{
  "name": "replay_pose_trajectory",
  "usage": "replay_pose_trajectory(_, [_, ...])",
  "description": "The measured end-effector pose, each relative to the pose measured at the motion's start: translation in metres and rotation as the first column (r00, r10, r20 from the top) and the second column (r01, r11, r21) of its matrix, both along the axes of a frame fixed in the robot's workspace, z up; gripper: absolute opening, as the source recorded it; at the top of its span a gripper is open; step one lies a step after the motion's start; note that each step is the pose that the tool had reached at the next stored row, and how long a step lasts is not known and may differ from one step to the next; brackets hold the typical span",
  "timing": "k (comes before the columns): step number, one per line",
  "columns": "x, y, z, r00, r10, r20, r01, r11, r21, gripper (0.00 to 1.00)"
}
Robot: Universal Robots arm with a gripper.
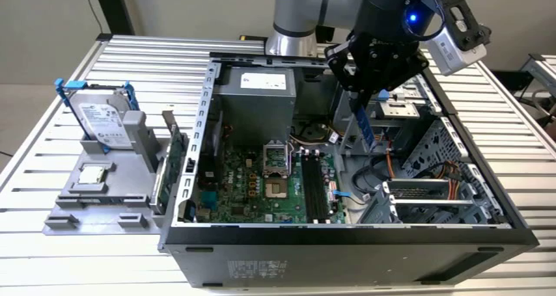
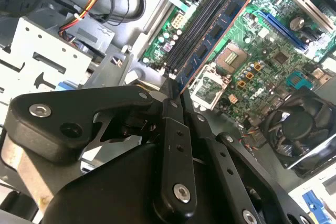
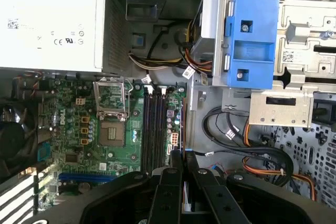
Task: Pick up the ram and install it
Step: 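Insert the ram into the slot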
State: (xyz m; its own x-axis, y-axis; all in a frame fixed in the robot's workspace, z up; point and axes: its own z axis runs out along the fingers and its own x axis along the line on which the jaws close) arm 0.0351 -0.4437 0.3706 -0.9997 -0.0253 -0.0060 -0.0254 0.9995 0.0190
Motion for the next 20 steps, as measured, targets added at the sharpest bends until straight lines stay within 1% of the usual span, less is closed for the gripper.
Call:
replay_pose_trajectory(7, [0.0000, 0.0014, -0.0016, 1.0000, -0.004, 0.0005, 0.004, 1.0000, 0.0006, 0.00])
replay_pose_trajectory(11, [0.0000, 0.0015, -0.0042, 1.0000, -0.004, 0.0008, 0.004, 1.0000, 0.0006, 0.00])
replay_pose_trajectory(20, [0.0000, 0.0014, -0.0064, 1.0000, -0.004, 0.0009, 0.004, 1.0000, 0.0007, 0.00])
